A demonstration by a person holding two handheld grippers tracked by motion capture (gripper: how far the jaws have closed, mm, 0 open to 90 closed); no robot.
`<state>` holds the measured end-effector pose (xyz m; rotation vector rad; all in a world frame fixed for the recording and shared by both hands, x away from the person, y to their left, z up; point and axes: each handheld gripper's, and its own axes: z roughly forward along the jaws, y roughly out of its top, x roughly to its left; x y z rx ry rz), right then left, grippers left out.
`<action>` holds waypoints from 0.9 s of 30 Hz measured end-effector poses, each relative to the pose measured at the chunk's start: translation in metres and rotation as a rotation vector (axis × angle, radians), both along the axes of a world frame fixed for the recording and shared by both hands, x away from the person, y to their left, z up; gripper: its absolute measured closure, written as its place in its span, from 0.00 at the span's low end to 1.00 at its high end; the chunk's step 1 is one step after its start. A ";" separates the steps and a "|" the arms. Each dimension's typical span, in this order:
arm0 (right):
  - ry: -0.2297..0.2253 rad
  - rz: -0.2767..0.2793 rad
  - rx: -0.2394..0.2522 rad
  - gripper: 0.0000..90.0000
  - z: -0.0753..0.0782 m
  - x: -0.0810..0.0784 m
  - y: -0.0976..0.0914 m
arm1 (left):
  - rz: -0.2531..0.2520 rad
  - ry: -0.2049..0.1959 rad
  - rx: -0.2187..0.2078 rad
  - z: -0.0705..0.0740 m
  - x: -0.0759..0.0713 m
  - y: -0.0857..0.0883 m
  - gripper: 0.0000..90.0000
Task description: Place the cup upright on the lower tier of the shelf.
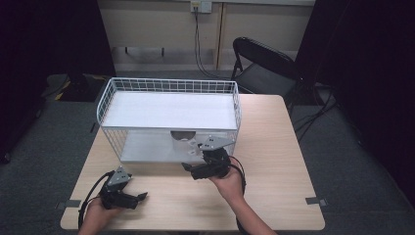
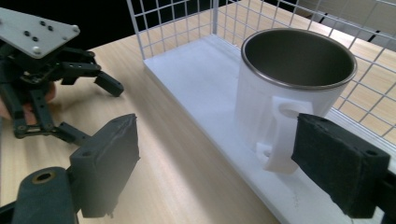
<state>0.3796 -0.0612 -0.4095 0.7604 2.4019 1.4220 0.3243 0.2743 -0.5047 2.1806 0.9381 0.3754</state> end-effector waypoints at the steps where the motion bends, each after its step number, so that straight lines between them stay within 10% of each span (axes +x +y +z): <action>1: 0.000 0.005 -0.002 0.15 0.000 -0.001 -0.001 | 0.000 0.000 0.000 0.000 0.000 0.000 0.06; 27: 0.029 0.072 -0.019 0.15 -0.012 -0.015 -0.036 | 0.000 0.000 0.000 0.000 0.000 0.000 0.06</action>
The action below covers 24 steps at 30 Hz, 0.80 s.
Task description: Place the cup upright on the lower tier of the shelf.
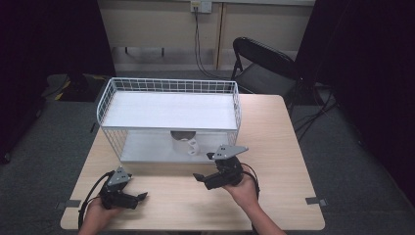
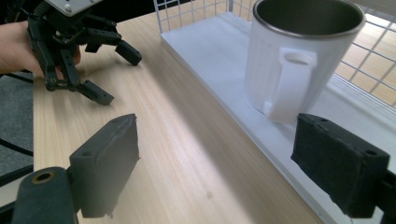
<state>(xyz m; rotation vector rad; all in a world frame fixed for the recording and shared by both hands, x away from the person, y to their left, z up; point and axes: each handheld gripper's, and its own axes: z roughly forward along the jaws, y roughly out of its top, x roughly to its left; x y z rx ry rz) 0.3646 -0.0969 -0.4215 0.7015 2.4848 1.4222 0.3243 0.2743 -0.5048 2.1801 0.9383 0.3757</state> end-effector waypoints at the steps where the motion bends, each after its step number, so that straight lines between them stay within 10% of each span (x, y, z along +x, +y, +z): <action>1: 0.000 0.000 -0.002 0.15 0.000 0.000 -0.002 | 0.000 -0.001 0.000 0.000 0.000 0.000 0.06; 24: 0.012 -0.037 -0.030 0.15 -0.017 -0.009 -0.048 | 0.000 -0.001 0.000 0.000 0.000 0.000 0.06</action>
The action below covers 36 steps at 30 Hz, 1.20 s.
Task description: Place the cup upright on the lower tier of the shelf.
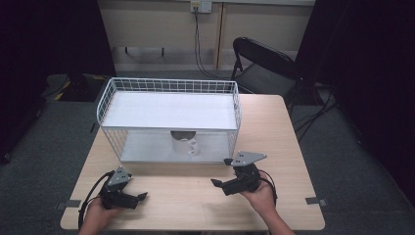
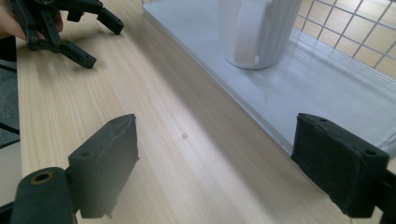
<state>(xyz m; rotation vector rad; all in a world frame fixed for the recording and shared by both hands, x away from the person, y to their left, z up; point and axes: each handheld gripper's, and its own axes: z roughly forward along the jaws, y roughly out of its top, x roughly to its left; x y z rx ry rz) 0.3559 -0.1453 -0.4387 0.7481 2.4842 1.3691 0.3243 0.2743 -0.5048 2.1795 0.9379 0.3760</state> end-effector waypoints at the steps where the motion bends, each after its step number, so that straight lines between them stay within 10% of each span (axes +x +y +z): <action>1: -0.003 0.000 -0.001 0.15 -0.001 0.000 -0.002 | 0.000 0.000 0.000 0.000 0.000 0.000 0.06; 36: 0.007 -0.065 -0.039 0.15 -0.028 0.000 -0.065 | 0.000 0.000 0.000 0.000 0.000 0.000 0.06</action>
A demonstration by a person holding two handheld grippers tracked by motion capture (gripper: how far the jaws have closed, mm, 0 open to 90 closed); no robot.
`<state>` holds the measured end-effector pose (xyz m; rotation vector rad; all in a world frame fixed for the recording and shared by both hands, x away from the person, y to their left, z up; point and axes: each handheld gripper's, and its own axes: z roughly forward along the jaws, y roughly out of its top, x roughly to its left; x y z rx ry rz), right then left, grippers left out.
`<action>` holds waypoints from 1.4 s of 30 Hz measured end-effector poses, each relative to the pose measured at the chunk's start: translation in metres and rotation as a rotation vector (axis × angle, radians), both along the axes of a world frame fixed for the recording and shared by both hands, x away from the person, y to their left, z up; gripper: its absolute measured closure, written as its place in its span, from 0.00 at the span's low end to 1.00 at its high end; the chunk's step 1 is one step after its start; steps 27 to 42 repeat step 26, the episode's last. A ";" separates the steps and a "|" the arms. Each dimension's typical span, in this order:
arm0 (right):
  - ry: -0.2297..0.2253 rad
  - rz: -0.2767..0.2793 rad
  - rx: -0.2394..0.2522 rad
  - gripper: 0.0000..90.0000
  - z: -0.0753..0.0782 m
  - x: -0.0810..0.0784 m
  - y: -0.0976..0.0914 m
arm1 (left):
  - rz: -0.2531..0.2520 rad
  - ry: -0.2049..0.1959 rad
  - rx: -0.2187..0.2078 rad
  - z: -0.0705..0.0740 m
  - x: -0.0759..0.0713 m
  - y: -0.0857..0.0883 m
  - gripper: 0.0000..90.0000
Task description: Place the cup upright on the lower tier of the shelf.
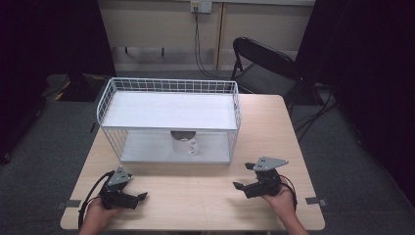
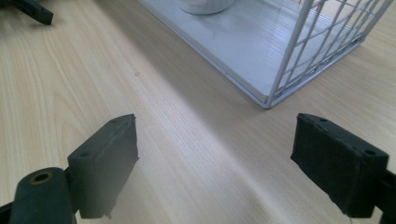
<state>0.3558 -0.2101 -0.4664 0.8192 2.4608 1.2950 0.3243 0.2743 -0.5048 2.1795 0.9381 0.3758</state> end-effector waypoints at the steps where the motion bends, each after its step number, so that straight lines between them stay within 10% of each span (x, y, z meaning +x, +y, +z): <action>1: 0.002 -0.002 -0.001 0.15 -0.001 0.000 -0.001 | 0.000 0.000 0.000 0.000 0.000 0.000 0.06; 42: 0.043 -0.050 -0.074 0.14 -0.032 0.007 -0.029 | 0.000 0.000 0.001 0.000 0.000 0.000 0.06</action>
